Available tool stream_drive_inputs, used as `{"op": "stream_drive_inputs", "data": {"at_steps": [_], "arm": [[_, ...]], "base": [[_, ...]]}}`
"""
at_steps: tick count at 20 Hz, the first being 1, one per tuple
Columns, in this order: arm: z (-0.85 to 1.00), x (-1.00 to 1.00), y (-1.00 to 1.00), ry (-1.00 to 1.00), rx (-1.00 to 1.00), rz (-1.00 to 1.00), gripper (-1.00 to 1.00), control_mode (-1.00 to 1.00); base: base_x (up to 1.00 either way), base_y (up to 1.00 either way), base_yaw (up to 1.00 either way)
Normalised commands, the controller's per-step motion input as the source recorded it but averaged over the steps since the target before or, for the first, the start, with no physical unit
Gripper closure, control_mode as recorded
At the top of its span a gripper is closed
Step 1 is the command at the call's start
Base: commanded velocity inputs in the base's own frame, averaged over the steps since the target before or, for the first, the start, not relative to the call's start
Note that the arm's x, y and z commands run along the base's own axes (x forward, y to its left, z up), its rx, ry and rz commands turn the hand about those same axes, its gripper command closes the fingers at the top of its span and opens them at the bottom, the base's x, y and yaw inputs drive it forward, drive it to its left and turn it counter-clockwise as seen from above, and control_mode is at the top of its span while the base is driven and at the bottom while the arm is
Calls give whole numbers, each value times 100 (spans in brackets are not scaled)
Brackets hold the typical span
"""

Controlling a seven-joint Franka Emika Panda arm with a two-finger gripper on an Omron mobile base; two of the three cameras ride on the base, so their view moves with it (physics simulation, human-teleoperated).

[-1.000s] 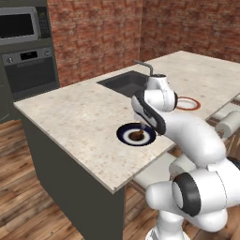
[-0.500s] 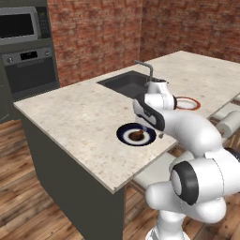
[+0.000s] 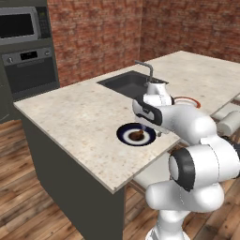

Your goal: Transport the chicken drumstick and broccoli to the fridge. Place the chicken drumstick on the rack containing meat and place the broccoli on the rack containing the vegetable, ensuring meats and vegetables are on different racks.

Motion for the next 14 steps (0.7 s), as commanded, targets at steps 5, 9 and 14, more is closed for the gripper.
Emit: {"op": "stream_drive_inputs", "data": {"at_steps": [5,9,14], "arm": [[-16,39,0,0,0,0,-100,-100],[-30,36,-1,2,0,0,-100,-100],[-32,36,0,4,0,0,-100,-100]], "base": [[0,0,0],[0,0,0],[0,0,0]]}}
